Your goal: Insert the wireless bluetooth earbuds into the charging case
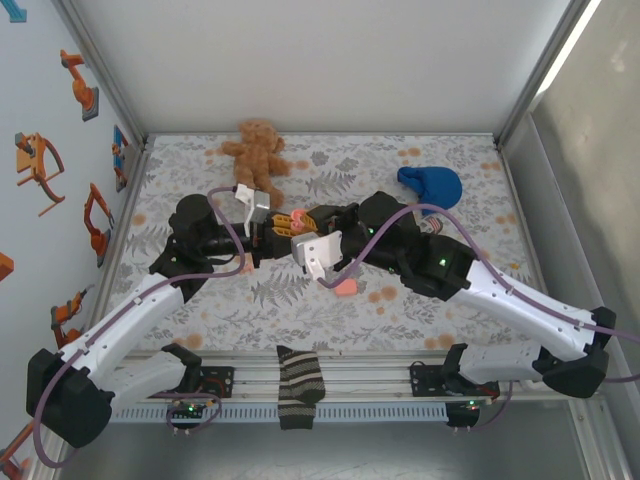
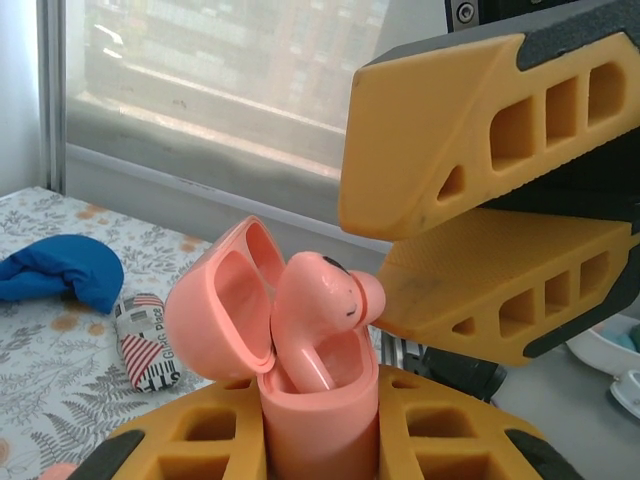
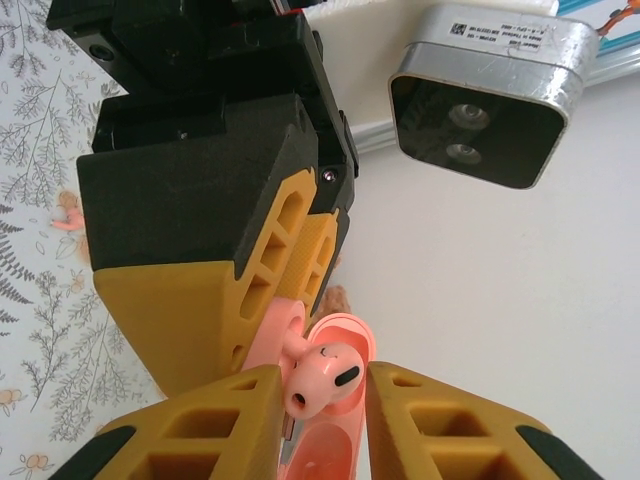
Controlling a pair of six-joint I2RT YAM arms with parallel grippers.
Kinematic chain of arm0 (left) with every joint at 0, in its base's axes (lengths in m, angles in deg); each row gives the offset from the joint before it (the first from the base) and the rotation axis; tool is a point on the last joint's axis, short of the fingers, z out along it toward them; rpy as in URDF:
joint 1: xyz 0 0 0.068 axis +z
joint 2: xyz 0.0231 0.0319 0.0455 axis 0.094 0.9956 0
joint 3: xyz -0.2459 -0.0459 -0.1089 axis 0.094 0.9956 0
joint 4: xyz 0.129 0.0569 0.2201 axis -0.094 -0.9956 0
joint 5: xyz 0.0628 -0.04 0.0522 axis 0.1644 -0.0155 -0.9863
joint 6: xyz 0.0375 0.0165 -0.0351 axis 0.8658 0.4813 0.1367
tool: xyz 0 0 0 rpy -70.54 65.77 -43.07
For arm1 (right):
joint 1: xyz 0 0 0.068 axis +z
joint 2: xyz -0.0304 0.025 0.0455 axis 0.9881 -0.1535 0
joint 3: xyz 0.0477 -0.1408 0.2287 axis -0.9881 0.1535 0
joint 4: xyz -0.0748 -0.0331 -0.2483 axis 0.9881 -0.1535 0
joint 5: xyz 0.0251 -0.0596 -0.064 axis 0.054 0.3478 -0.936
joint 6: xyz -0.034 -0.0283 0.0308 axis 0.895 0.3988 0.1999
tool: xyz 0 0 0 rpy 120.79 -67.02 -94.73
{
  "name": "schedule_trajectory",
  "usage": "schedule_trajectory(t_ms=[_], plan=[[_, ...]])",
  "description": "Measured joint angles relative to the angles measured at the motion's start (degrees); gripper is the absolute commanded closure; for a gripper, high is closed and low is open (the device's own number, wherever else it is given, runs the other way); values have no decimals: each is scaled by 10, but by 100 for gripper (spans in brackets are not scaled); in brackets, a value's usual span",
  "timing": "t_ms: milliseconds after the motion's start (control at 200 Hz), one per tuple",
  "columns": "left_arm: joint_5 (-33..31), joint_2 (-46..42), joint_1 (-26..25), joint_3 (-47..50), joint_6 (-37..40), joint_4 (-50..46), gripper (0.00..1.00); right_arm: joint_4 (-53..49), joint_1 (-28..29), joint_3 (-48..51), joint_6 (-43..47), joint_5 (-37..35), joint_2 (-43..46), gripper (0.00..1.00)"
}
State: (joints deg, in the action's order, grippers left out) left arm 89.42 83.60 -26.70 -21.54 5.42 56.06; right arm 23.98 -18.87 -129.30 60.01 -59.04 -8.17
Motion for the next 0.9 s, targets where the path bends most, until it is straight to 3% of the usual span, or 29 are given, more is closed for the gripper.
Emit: schedule_trajectory(t_ms=[486,681,896], plan=[[-35,-12,-1,35,12,83,96,-5,2,-2,-65,32,17,62],[-69,-34,-9,75,48,120,97,-4,2,-50,-174,19,30,61],[-105,-43,-12,89,69,144,97,-1,0,-84,-339,-58,44,59]])
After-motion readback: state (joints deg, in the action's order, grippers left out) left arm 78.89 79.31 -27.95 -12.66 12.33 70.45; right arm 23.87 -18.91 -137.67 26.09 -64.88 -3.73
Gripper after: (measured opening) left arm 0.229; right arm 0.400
